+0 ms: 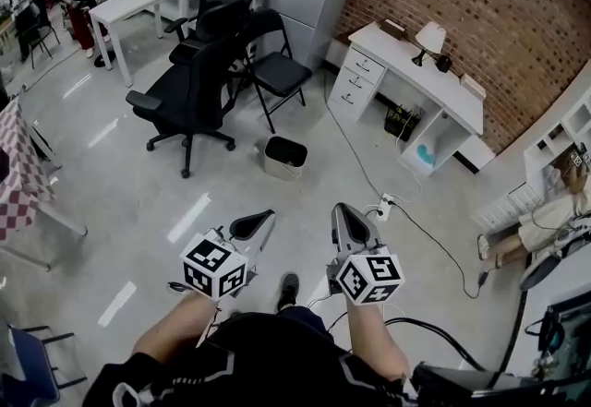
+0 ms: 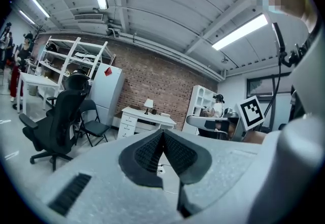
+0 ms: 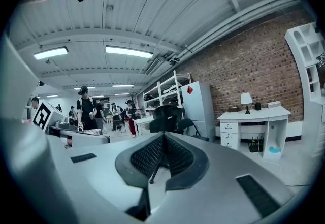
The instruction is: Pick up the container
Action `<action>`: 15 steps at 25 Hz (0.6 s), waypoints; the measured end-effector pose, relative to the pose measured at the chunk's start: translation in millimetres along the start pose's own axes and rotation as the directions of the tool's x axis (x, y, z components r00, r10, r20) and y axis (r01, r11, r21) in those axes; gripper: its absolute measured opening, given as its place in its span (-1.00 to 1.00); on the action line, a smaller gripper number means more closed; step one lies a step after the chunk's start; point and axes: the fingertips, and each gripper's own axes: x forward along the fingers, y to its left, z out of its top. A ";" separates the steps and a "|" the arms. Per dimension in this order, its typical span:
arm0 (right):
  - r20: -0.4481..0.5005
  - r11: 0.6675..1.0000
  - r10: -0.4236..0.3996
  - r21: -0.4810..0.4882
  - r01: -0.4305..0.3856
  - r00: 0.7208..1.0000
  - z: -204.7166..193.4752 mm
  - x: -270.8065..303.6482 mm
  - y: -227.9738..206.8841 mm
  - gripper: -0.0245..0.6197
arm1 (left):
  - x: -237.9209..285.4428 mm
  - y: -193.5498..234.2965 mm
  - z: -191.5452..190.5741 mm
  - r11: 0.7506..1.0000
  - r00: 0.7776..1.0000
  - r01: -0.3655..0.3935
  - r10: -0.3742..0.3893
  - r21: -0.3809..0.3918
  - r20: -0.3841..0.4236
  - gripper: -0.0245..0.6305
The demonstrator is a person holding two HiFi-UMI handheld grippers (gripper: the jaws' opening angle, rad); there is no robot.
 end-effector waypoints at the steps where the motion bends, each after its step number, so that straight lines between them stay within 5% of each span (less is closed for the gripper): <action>1: 0.000 1.000 0.006 0.003 -0.006 1.000 2.0 6.2 -6.4 -0.90 | 7.0 1.8 3.2 1.000 1.000 -0.005 0.005 0.005 -0.001 -0.90; 15: 0.030 0.995 0.089 0.032 -0.090 0.996 27.2 72.9 -100.3 -0.90 | 121.1 25.0 39.2 0.998 0.998 -0.059 0.058 0.024 0.006 -0.90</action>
